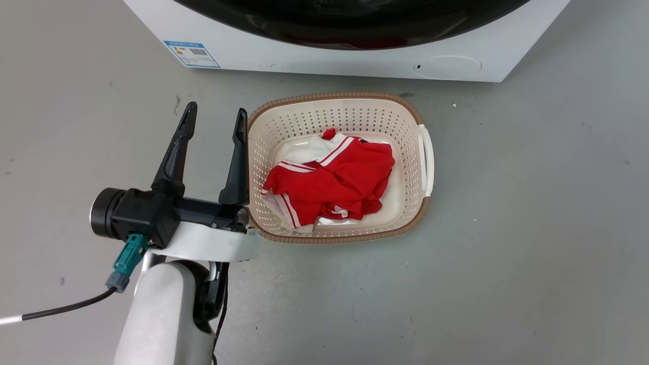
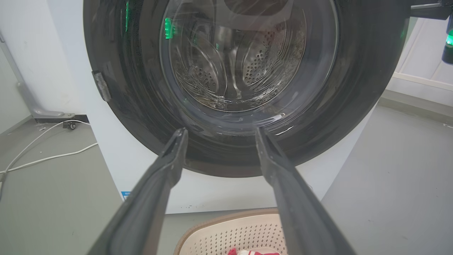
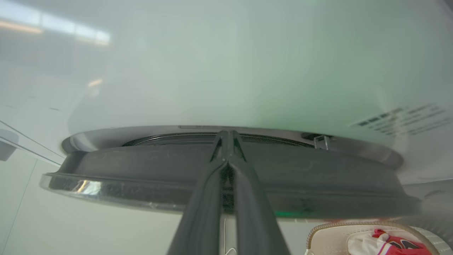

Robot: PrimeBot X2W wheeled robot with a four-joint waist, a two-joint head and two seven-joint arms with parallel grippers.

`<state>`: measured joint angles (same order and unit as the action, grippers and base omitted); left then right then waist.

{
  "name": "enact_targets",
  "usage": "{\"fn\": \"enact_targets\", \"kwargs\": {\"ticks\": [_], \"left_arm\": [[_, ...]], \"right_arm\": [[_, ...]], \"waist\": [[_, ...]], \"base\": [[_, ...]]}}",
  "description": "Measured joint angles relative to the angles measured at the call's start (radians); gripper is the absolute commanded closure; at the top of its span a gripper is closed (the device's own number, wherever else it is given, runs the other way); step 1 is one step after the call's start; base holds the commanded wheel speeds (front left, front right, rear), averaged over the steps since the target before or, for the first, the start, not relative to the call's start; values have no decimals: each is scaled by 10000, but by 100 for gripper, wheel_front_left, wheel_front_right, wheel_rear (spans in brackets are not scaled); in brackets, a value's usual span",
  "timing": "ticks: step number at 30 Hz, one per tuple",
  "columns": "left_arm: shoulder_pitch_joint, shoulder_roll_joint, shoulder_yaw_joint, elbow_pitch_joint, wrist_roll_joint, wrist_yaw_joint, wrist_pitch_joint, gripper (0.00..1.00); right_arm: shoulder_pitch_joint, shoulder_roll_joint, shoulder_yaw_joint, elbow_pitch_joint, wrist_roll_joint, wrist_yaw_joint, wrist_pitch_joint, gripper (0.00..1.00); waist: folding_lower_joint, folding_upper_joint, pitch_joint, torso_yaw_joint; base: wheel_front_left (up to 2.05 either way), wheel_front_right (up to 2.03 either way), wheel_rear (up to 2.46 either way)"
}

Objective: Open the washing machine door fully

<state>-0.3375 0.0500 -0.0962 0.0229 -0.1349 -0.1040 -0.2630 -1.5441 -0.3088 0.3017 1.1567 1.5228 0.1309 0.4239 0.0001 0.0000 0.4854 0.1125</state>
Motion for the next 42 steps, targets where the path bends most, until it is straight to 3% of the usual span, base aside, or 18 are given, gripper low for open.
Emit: {"fn": "enact_targets", "kwargs": {"ticks": [14,42], "left_arm": [[-105,0,-19,79,-2,71,0,0],[796,0,-52,740,-38,73,0,0]], "right_arm": [[7,46,-27,-59,242,-2,1379,100],[2914,594,280,-1024,796,-2,4253,100]], "waist": [[0,0,-89,-111],[-1,0,-2251,-277]], "base": [[0,0,0],[0,0,0]]}}
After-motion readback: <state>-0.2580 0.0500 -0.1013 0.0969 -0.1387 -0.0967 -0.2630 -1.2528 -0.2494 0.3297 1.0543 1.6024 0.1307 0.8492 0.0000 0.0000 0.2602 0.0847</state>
